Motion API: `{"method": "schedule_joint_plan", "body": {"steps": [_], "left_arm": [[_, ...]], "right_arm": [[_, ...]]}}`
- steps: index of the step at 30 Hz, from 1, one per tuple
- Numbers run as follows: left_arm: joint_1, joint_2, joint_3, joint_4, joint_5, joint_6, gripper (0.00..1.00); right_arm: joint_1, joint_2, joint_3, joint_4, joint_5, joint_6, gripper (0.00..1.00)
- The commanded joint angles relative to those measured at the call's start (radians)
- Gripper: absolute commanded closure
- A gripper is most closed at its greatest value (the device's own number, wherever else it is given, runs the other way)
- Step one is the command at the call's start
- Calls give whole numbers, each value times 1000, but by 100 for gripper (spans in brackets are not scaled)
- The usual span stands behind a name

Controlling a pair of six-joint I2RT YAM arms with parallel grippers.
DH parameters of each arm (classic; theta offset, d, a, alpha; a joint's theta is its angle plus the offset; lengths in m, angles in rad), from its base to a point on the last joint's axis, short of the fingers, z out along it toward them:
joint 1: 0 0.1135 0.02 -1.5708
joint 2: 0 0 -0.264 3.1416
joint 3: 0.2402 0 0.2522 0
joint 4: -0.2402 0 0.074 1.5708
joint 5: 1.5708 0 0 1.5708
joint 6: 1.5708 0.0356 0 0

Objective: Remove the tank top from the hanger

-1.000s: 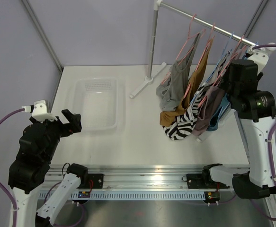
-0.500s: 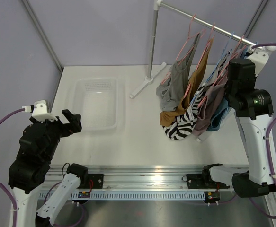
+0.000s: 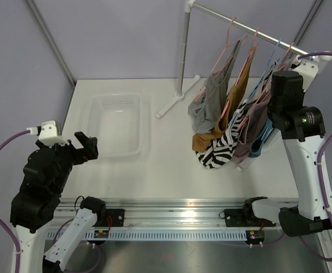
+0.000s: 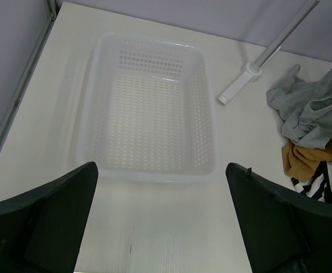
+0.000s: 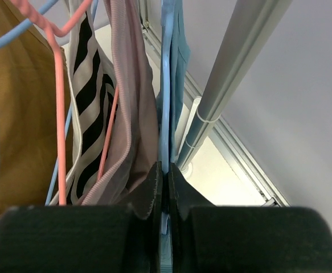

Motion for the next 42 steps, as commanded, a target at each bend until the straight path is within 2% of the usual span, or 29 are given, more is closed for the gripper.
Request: {"method": "schedule_joint_plan", "body": {"steps": [1,8,11,19,24,27,32,37,41,42], "left_arm": [[-4,7,-7,39,11,17,1],[-4,8,8,35,21,13,1],[-4,8,17,30,25,10,1],[-4,28,78,10,86,22,1],[-4,39,106,10,140,48,1],[-4,57,115,19,229,37,1],[-4,86,77,111,505,-18,1],[-4,128,2,260,697,-104,1],[-9,119,-29,403,838,-179,1],[-12,111,-33,480,860,-193,1]], "right_arm": [[4,3,91,9,-11,-12,100],[2,26,278,-68,-76,-49,100],[2,17,338,-100,-180,-47,100],[2,-83,325,-188,-309,-33,100],[2,-173,320,-275,-454,-41,100],[2,-228,302,-344,-532,-46,100],[2,-388,239,-347,-652,-43,100],[5,-536,223,-274,-795,-70,100],[42,-552,289,-246,-1005,-72,100],[57,-548,326,-240,-1039,-70,100]]}}
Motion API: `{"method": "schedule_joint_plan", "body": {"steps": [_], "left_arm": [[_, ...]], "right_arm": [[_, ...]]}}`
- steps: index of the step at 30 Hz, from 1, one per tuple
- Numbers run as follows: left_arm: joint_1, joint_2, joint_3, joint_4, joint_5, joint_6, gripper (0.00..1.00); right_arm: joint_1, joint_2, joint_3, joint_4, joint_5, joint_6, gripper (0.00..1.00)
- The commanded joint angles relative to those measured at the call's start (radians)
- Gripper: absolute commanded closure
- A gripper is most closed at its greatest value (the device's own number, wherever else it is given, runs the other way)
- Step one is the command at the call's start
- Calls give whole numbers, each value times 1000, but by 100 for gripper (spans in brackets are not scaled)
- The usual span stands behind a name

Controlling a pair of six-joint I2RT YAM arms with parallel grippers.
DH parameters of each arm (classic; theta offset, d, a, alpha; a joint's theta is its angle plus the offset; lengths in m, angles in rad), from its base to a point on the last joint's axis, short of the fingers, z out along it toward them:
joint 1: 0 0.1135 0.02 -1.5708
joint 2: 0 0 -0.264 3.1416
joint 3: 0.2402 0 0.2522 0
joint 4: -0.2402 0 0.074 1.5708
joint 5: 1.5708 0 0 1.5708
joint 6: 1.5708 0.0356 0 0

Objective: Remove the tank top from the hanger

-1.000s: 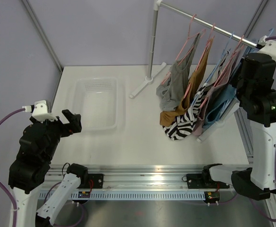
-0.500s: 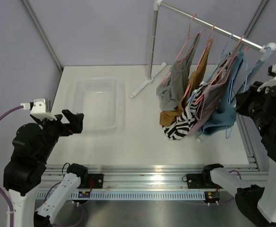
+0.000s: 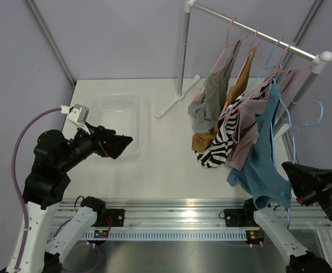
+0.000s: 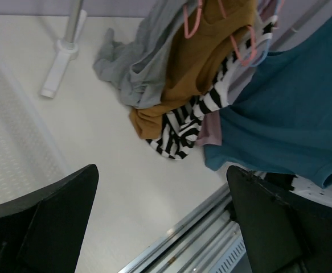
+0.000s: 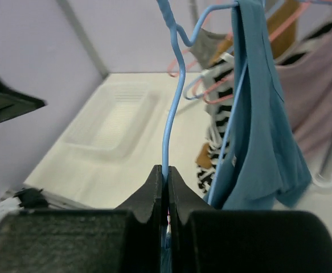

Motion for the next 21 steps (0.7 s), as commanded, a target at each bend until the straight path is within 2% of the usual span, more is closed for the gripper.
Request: {"method": "schedule_joint_plan", "body": {"steps": [1,5,10,14,20,21], "left_arm": [[-12,-29,-7,267,208,-100,1],[-14,-3,49,310,181,-52,1],[-18,65,107,307,112,-5,1],[-38,94,137,345,37,8,1],[-113,125,146,371,-196,57,1],[-133,146,149,368,-275,70,1]], "right_arm": [[36,24,81,121,-243,-14,100],[59,105,160,144,-430,15,100],[60,245,178,237,-579,52,100],[60,305,63,430,-704,109,100],[60,380,-111,719,-755,199,100],[60,388,-128,769,-762,218,100]]}}
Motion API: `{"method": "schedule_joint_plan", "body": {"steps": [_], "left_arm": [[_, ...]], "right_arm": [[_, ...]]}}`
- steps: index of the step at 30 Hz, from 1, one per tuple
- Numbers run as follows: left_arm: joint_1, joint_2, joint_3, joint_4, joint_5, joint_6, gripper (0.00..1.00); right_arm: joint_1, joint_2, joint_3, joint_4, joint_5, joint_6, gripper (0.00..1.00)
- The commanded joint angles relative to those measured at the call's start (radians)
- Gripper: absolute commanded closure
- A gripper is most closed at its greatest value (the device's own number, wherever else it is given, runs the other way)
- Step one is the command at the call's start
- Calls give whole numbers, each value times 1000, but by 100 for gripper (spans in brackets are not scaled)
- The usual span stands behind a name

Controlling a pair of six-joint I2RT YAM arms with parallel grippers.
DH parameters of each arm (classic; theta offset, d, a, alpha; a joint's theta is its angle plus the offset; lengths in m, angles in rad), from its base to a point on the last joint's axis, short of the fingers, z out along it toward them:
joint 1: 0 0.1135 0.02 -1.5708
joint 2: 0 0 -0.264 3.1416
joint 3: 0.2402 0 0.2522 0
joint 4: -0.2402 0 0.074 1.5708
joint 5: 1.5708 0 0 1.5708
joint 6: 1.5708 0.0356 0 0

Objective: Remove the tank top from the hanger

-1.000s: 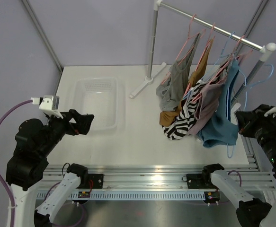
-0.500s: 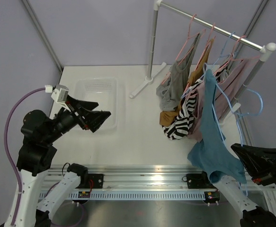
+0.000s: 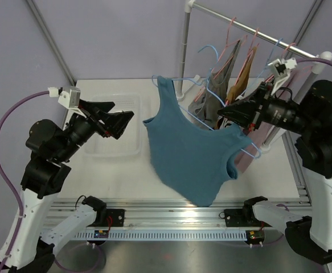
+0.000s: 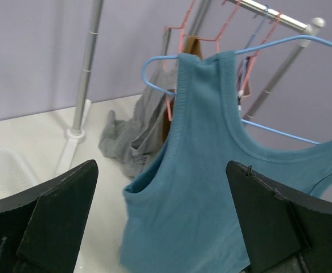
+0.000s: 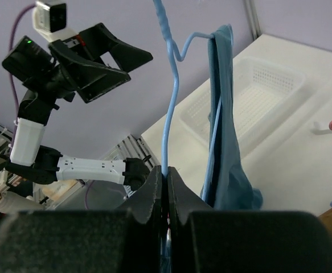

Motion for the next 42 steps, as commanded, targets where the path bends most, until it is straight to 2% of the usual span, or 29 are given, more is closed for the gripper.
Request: {"method": "schedule_joint_plan", "body": {"steps": [1,6,9,15,23,30,34,35,37,38,42], "left_arm": [[-96,54,51,64,-247,80,1],[-301,176,99,66,-597,186,1],[-377,249,119,89,-639,230,1],[-388,333,119,170,-526,206,1],[-388,339,96,249,-360,174,2],[-388,359,85,276,-384,163,3],[-388,382,94,276,-421,160,16],[-388,385,100,278,-427,161,25],[-388,399,102,278,-426,166,33],[-388,402,105,276,-426,165,44],[-388,405,104,273,-442,168,60]], "right_arm": [[6,12,-53,286,-81,80,100],[6,18,-160,424,-121,149,100],[4,6,-185,421,-116,143,100],[4,-22,-223,409,-128,135,100],[6,-52,-257,346,-84,66,100],[4,-58,-292,380,-111,88,100],[6,-63,-297,378,-116,88,100],[6,-65,-298,378,-117,91,100],[6,-71,-303,378,-117,91,100],[6,-72,-304,377,-116,88,100],[4,-77,-317,369,-107,80,100]]}}
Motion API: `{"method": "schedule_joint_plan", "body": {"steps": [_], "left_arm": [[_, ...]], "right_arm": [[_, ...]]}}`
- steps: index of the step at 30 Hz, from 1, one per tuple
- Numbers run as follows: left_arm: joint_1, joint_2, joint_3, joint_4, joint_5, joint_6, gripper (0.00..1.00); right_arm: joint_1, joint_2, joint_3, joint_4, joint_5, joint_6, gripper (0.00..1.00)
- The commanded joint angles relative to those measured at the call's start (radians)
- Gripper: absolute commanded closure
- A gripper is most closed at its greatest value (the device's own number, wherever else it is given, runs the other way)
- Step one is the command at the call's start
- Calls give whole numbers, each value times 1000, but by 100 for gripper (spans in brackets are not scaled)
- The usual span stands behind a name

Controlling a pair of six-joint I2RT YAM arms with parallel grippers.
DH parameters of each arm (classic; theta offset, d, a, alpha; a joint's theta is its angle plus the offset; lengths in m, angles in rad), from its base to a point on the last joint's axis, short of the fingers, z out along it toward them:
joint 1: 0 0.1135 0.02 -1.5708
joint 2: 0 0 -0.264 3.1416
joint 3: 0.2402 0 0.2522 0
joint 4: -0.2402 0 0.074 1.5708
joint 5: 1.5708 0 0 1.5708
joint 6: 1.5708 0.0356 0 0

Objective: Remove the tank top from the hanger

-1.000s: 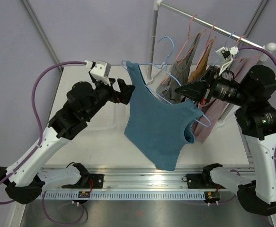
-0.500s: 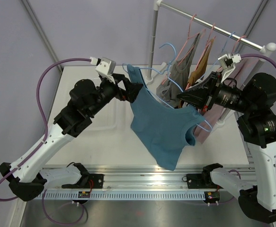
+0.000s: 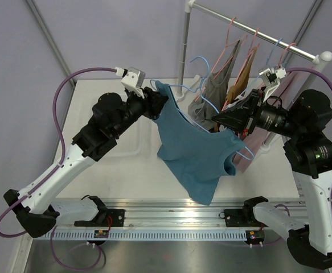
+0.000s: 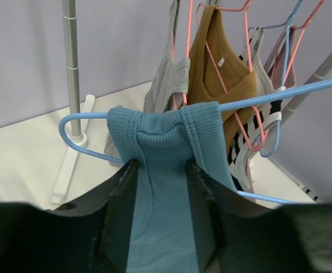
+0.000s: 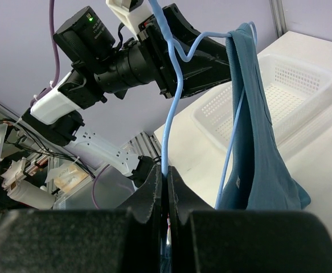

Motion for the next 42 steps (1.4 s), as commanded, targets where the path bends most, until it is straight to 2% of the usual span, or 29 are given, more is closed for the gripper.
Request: {"method": "schedule_joint_plan", "body": {"steps": [1,6,7,9,10,13,20,22,23,26,27,32,34,36,37,39,42], "left_arm": [[-5,-3,21,58,-42,9,62],[-5,-6,23,50,-52,21,68],[-5,-4,32,45,-36,21,59],[-5,-6,30,45,-9,16,33],[-5,-9,20,48,28,15,27],[-5,-22,-3,71,73,-5,23],[-5,-1,10,61,34,-18,26],[-5,2,13,64,13,-19,31],[-5,4,21,58,4,-19,39],[-5,13,35,42,-24,-13,54],[-5,13,36,41,-30,-11,57],[-5,16,46,22,-78,-7,80],[-5,11,43,13,-120,-14,89],[-5,-6,35,2,-162,-19,94],[-5,-15,29,-4,-212,-31,100],[-5,-35,20,-28,-301,-37,100],[-5,-55,6,-65,-376,-47,100]], "right_arm": [[6,-17,-2,58,-12,-11,100],[6,-26,-28,62,-8,-13,100],[4,-24,-30,64,-6,-11,100],[4,-20,-30,59,-3,-14,100],[6,-18,-30,56,0,-14,100],[6,-14,-25,55,5,-17,100],[6,-20,-21,58,-8,-7,100],[6,-23,-19,53,-9,-11,100],[6,-23,-19,50,-9,-10,100],[6,-27,-22,44,-5,-16,100],[4,-29,-22,44,-4,-16,100],[6,-35,-33,35,8,-28,100],[6,-36,-34,0,20,-59,100],[4,-35,-42,-55,29,-103,100],[6,-41,-48,-80,34,-123,100],[4,-52,-70,-159,51,-183,100],[6,-101,-137,-188,17,-223,100]]}}
